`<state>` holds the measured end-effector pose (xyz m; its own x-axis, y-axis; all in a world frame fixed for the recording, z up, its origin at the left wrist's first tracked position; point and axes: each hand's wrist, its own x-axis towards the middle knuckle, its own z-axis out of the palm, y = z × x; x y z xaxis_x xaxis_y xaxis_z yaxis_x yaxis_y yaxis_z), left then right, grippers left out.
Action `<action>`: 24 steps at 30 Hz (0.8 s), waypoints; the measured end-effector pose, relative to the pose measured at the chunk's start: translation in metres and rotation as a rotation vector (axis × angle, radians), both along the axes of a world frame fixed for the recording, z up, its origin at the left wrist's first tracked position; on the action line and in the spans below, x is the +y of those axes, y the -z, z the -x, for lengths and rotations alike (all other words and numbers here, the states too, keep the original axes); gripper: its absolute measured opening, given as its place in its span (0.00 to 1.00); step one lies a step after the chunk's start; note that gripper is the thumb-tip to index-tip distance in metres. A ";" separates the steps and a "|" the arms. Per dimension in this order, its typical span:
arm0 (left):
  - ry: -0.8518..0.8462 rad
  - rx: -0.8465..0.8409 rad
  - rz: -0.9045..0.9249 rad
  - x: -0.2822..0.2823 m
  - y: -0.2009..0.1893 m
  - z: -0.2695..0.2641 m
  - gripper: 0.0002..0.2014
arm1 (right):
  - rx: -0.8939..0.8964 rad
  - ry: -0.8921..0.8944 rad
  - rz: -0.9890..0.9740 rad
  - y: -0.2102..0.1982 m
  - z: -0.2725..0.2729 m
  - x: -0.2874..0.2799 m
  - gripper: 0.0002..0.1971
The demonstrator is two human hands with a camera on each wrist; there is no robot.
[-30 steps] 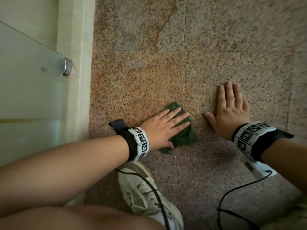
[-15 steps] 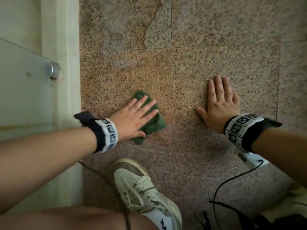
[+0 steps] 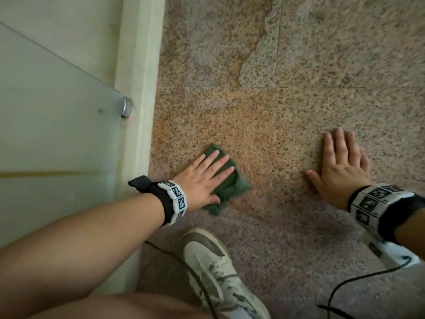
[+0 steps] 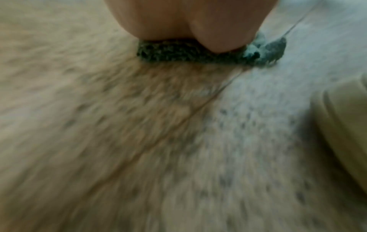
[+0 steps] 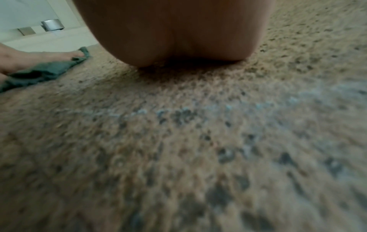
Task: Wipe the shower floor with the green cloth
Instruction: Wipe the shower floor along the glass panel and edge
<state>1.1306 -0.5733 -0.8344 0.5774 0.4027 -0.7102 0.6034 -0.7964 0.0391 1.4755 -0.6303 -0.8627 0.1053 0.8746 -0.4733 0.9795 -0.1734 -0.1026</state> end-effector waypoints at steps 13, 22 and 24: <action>-0.712 0.115 -0.048 -0.028 -0.002 0.047 0.44 | 0.004 0.006 -0.032 0.003 0.000 -0.001 0.51; -0.060 -0.066 0.046 -0.010 0.003 -0.071 0.46 | -0.037 0.001 -0.046 0.004 0.002 -0.002 0.50; 0.014 -0.100 0.012 -0.006 0.006 -0.080 0.45 | -0.032 0.004 -0.052 0.004 0.001 -0.001 0.50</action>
<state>1.2102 -0.5796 -0.8403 0.6510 0.3858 -0.6537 0.5850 -0.8038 0.1082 1.4741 -0.6313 -0.8665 0.1228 0.8976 -0.4233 0.9818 -0.1722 -0.0802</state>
